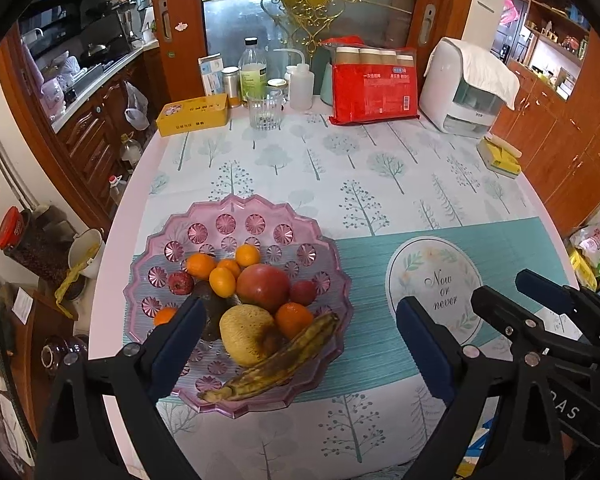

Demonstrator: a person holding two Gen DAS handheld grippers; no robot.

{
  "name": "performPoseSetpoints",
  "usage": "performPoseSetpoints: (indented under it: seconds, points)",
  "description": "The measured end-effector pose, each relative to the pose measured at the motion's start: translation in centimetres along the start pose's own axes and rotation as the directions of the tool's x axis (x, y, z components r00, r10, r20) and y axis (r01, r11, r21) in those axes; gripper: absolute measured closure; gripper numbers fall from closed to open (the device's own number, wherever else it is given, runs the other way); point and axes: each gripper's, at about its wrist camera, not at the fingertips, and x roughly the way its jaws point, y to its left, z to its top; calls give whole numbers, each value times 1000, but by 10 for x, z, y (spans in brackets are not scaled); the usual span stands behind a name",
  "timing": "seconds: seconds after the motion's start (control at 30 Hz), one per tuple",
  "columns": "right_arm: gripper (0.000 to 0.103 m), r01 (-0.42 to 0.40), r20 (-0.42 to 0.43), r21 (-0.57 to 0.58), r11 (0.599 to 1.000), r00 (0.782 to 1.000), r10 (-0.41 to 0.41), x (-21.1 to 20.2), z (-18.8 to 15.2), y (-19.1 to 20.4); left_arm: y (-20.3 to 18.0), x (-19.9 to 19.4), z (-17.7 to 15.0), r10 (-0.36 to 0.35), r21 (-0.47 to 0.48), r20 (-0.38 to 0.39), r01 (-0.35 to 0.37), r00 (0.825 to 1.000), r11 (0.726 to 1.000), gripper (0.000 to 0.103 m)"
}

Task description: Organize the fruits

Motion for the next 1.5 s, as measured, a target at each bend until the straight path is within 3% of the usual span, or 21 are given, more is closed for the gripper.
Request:
performPoseSetpoints:
  seconds: [0.5, 1.5]
  points:
    - [41, -25, 1, -8, 1000, 1000, 25, 0, 4, -9, -12, 7, 3, 42, -13, -28, -42, 999, 999, 8]
    - [41, -31, -7, 1, 1000, 1000, 31, 4, -1, -8, -13, 4, -1, 58, -8, -29, -59, 998, 998, 8]
